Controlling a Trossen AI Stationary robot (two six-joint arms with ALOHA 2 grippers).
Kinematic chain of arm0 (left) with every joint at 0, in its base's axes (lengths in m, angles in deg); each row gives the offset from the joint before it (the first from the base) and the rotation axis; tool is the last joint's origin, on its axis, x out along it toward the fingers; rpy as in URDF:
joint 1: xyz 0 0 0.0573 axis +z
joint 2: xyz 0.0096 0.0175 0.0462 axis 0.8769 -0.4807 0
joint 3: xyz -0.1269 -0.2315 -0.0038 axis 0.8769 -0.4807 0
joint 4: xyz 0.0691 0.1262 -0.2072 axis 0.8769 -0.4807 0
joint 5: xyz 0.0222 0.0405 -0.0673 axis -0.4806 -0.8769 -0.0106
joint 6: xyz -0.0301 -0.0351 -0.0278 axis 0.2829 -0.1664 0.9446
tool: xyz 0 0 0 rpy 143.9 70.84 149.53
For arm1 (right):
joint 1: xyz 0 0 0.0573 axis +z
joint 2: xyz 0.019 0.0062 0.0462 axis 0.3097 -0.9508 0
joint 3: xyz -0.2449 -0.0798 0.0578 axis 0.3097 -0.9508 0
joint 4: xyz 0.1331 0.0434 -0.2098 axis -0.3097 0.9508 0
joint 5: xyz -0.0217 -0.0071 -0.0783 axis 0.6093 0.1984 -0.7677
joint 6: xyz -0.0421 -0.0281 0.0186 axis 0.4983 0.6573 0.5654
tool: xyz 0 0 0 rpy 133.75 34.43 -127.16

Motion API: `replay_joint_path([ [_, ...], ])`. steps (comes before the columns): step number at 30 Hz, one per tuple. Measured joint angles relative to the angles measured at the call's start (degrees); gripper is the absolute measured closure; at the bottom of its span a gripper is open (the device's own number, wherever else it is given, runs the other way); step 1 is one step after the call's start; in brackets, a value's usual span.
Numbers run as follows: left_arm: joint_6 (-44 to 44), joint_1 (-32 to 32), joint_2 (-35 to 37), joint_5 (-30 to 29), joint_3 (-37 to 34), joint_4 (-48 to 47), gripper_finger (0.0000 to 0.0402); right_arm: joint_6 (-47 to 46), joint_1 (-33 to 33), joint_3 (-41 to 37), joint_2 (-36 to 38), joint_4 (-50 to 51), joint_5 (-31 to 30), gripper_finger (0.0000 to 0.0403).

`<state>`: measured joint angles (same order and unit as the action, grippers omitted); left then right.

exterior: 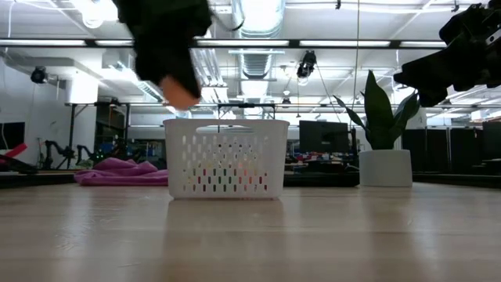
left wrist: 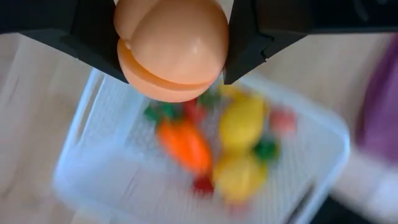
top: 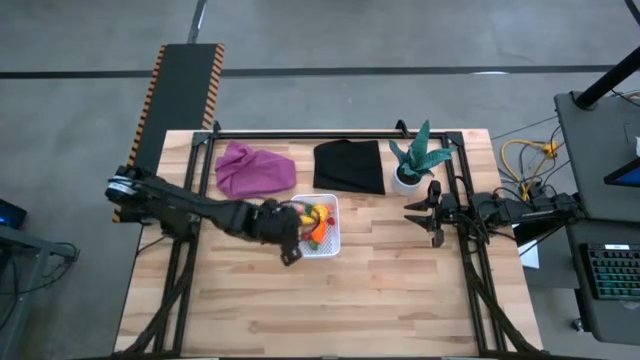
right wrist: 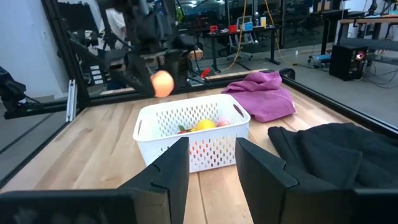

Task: Pick and placing Produce into tupperware
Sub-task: Put the light orange peach into the white bin

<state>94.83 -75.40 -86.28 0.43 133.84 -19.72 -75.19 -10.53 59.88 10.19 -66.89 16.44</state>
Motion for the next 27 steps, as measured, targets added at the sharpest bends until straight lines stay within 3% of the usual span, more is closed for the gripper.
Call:
replay_joint_path([
  [7,-13.97,6.29,-1.35,0.28,0.11,12.64,0.0193,-0.02,-0.02,0.0,0.0,0.04,0.0,0.028],
  [21,-17.15,13.86,-10.95,0.42,-0.01,14.09,0.0192,0.0,0.0,0.02,-0.76,0.09,0.02,0.028],
  [27,-21.55,13.76,-9.56,0.67,-0.01,19.76,0.0146,0.03,0.0,0.02,-1.38,0.09,0.83,0.028],
])
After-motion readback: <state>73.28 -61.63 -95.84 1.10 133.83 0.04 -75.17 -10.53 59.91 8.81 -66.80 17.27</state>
